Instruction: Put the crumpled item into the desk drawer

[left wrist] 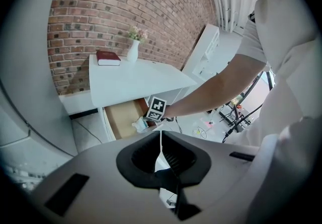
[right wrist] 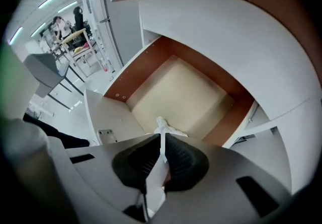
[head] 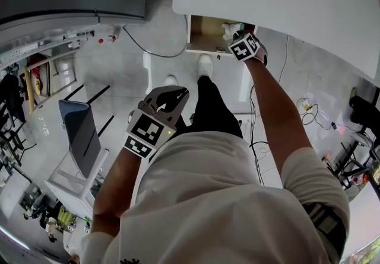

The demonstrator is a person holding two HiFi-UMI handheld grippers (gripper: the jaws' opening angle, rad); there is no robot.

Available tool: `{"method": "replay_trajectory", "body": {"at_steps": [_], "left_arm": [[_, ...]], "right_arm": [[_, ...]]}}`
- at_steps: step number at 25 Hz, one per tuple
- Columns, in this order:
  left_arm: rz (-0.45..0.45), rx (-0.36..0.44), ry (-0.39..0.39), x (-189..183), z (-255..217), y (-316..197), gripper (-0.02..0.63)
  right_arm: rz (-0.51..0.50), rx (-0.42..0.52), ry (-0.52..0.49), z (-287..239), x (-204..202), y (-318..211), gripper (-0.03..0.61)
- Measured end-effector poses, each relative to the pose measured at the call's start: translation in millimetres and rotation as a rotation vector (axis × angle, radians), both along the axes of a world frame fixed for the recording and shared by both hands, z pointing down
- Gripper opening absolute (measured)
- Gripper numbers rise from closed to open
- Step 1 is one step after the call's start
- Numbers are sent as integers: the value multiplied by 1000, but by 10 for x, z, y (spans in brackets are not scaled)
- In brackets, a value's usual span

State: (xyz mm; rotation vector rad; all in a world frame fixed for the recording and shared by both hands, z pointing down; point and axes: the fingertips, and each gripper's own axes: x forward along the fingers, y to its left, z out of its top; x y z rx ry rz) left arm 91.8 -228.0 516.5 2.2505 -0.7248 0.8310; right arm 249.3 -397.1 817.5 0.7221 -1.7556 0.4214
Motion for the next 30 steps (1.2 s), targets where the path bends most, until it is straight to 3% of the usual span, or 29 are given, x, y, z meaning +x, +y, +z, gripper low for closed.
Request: {"method": "replay_trajectory", "body": {"at_steps": [13, 30], "left_arm": [[69, 100, 49, -398, -573, 406, 29], [134, 195, 86, -1264, -1021, 1132, 29]], "right_arm": [[127, 53, -72, -1053, -122, 674, 37], [272, 102, -203, -2209, -743, 2061, 34]]}}
